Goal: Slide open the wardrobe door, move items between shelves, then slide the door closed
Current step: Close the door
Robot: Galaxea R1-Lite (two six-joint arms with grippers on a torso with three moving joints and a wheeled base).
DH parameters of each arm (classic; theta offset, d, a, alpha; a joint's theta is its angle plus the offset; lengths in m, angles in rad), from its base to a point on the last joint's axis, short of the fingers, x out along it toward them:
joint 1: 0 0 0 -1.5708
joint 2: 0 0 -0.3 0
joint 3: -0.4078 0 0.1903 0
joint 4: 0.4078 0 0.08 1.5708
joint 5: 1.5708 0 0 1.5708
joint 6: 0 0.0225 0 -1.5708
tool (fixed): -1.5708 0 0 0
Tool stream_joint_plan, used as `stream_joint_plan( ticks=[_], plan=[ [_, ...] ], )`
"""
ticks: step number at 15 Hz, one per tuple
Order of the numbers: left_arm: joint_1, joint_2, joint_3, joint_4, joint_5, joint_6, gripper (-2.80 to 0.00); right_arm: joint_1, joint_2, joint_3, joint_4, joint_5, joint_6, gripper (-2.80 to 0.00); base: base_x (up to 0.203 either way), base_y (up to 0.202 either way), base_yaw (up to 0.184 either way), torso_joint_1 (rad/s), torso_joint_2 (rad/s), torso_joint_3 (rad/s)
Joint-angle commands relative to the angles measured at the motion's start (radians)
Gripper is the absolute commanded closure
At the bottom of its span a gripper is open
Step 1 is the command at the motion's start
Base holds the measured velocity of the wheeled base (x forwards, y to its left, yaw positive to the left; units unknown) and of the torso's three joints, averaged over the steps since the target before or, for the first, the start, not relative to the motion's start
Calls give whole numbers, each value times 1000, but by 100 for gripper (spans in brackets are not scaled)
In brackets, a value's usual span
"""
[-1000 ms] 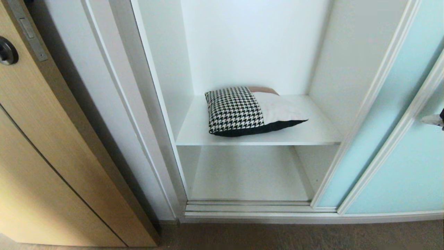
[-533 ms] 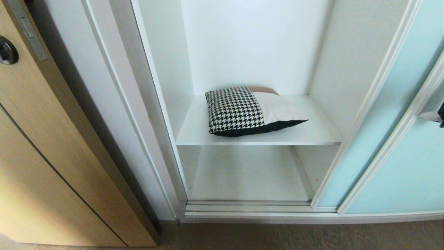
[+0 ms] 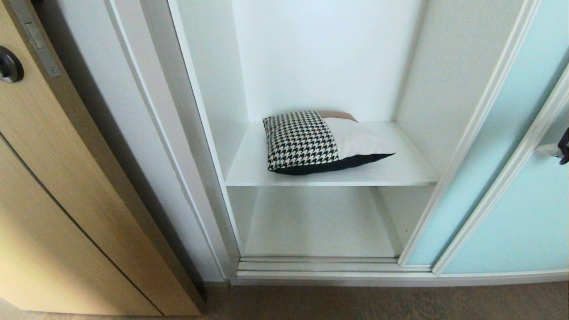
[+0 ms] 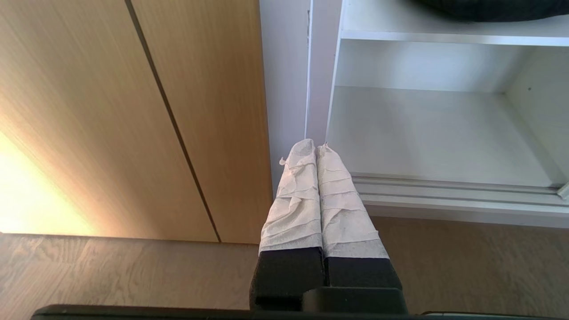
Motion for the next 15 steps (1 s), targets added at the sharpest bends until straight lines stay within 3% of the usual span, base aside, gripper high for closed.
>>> stream_joint_plan(
  ticks=[1, 10, 15],
  plan=[
    [1, 1, 0, 0, 0, 0, 0, 2, 9, -2, -13, 4, 2, 0, 0, 0, 0, 0, 0, 0],
    [1, 1, 0, 0, 0, 0, 0, 14, 16, 7, -40, 5, 0, 0, 0, 0, 0, 0, 0, 0],
    [1, 1, 0, 0, 0, 0, 0, 71, -47, 70, -41, 6, -5, 0, 0, 0, 0, 0, 0, 0]
  ],
)
